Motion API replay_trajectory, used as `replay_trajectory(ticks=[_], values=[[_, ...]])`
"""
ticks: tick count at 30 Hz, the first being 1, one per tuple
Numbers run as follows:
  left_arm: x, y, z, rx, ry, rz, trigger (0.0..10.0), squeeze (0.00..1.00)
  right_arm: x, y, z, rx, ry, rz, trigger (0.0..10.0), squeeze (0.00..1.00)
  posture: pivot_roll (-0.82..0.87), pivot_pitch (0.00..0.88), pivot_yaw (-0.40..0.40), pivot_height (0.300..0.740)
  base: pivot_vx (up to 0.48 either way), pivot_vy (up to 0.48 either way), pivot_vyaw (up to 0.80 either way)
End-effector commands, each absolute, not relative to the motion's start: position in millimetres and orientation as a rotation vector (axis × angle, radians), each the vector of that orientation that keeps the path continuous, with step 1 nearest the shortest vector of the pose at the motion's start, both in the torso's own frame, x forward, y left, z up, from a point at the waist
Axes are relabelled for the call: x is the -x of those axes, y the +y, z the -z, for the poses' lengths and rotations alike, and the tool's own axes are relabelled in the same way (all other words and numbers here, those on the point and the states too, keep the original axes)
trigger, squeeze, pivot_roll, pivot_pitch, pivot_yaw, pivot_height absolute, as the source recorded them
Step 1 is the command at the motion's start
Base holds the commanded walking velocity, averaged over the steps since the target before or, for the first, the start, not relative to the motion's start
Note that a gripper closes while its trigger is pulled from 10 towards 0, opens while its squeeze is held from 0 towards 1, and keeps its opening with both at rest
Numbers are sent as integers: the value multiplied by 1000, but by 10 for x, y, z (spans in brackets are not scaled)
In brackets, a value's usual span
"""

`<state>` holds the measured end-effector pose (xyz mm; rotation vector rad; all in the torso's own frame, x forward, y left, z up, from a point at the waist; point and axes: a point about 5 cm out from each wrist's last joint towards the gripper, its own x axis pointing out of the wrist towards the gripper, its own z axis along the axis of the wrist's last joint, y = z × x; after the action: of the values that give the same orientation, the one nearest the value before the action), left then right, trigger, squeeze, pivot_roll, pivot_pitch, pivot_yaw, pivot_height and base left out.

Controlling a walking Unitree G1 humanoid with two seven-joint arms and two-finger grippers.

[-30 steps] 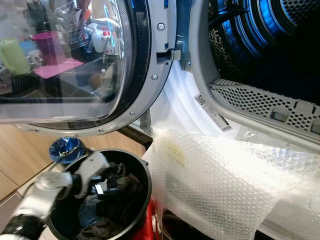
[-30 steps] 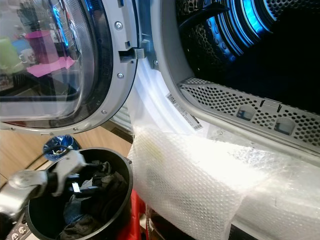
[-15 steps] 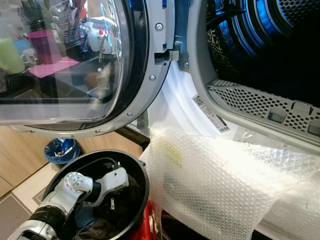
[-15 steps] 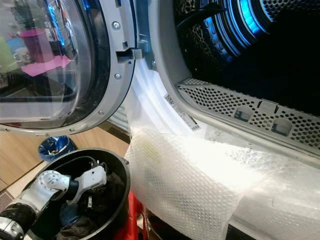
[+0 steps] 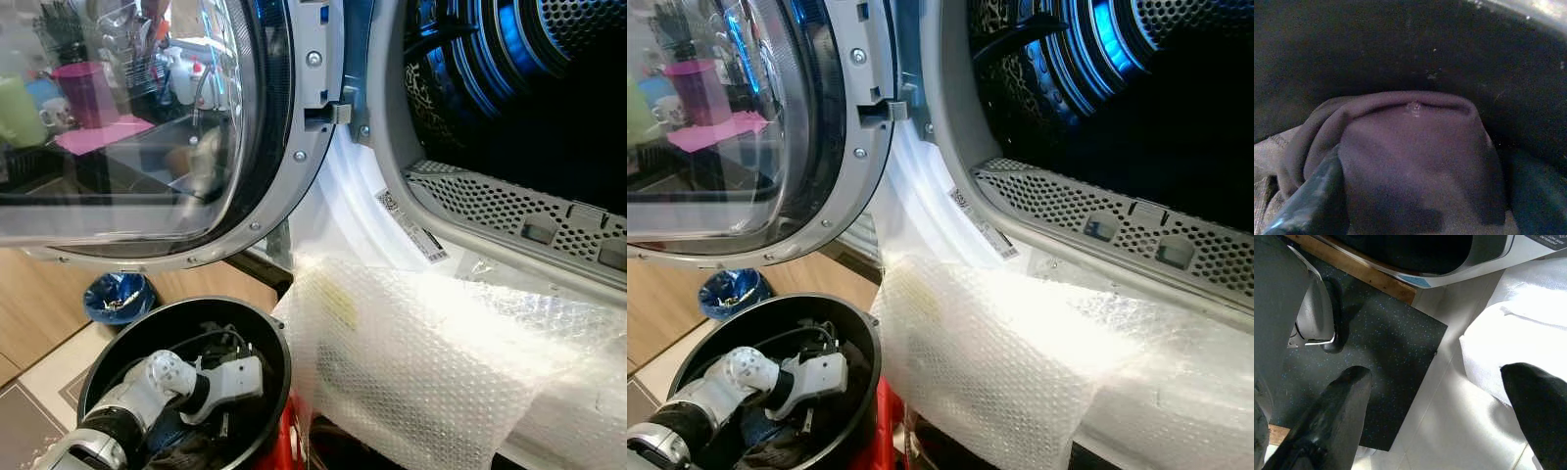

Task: Clothes washing

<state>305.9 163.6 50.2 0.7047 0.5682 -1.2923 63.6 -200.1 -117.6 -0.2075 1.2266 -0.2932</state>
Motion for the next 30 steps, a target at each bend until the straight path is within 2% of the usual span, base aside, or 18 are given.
replay_trajectory(ticks=[1,30], values=[[-2987,1615,-401,-705,605,1320,0,0,-607,-1858,1201,176,1244,259,10000,0,23,23,39,740,0,0,0],[-2927,1599,-313,-672,581,1288,0,0,-549,-1883,1214,150,1279,256,10000,0,42,38,26,740,0,0,0]])
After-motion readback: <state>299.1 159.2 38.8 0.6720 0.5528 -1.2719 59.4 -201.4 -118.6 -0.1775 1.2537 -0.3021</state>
